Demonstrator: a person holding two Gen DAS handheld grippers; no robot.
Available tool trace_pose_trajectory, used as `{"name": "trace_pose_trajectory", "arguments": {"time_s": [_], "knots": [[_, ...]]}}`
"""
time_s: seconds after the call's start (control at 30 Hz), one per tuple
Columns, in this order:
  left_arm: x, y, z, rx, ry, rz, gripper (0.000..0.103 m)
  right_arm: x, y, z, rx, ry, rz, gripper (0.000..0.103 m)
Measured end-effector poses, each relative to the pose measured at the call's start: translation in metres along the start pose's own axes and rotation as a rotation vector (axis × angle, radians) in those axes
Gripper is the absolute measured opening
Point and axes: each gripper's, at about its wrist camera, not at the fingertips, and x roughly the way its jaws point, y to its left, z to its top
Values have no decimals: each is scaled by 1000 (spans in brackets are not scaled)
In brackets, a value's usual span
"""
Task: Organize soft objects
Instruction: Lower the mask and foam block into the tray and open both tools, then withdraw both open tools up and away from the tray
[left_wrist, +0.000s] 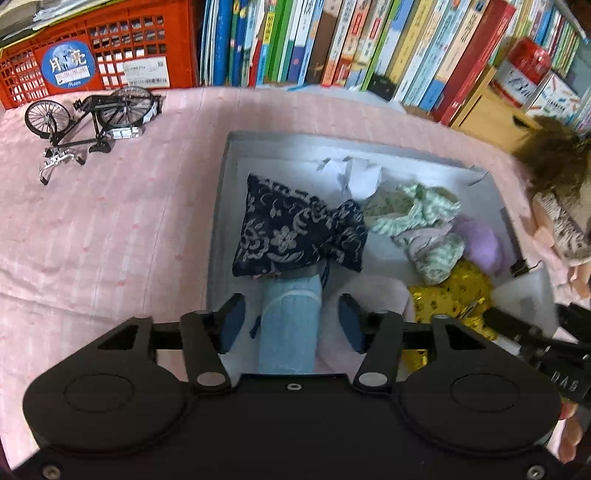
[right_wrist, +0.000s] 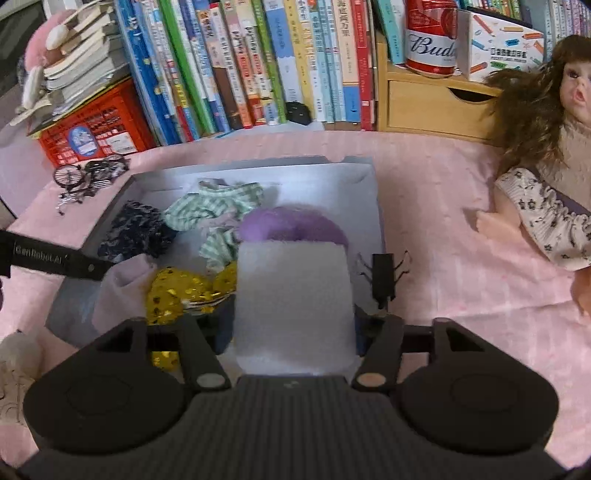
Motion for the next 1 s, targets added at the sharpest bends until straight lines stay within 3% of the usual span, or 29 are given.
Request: {"name": "trace_pose_trajectory", "arguments": {"time_s": [0.27,0.57,1.0], "knots": [[-28,-3,-6,23,-60,-34,72,-16,5,-2,-12,-18,-2,87],[-67,-5,-26,77,-89,-66,74,-50,8,-7,-14,-54,-19,89],[-132,22,-82,130,-204,-128,75,-104,-8,-37,52,-128,19,94]]}}
